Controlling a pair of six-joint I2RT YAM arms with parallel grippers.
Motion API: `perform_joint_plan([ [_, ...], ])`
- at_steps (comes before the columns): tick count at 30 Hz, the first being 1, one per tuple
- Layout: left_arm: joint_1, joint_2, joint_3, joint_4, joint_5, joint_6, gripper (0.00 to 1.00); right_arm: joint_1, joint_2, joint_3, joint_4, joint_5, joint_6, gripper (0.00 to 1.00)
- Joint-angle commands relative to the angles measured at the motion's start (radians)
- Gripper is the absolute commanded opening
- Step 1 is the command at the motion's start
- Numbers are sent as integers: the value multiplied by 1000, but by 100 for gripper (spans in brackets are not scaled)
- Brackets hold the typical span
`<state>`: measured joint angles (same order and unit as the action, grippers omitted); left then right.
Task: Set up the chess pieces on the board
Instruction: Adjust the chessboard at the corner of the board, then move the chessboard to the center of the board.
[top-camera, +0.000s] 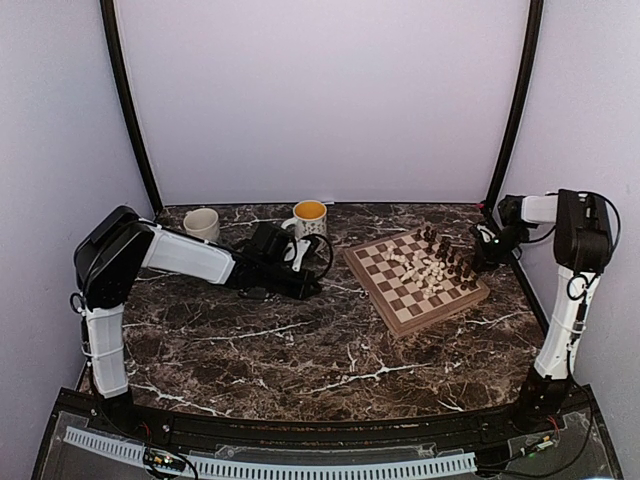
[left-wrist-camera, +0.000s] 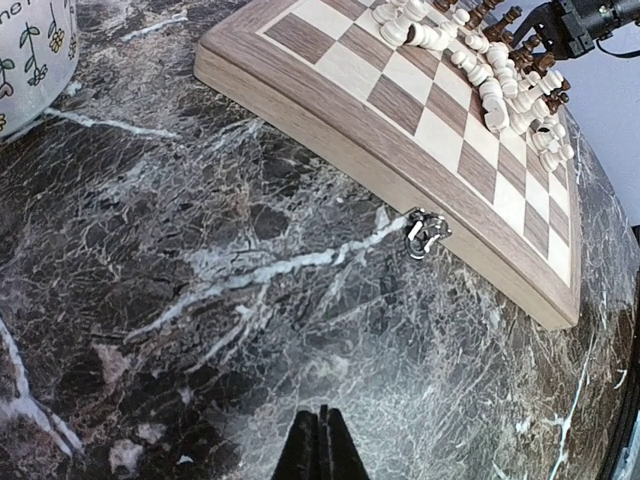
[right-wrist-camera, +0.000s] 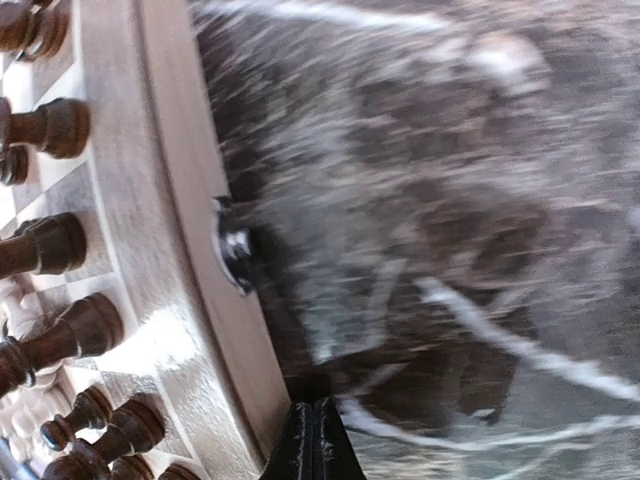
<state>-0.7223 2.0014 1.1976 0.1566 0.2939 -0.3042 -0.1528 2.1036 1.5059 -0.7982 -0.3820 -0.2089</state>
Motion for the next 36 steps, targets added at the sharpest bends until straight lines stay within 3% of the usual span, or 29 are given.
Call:
perform_joint_plan([
  [1,0,4,35,-7,-20,-23,1,-6,3,6,-80,-38,16,0],
  [15,7,162,194,-21,-62,-274,0,-39,221,351,-105,-77,105,12],
  [25,6,265,301,-36,-65,-291,0,19,248,314,-103,-94,93,12],
  [36,7,315,351,-31,-2,-252,0,90,213,180,-77,-215,76,9],
])
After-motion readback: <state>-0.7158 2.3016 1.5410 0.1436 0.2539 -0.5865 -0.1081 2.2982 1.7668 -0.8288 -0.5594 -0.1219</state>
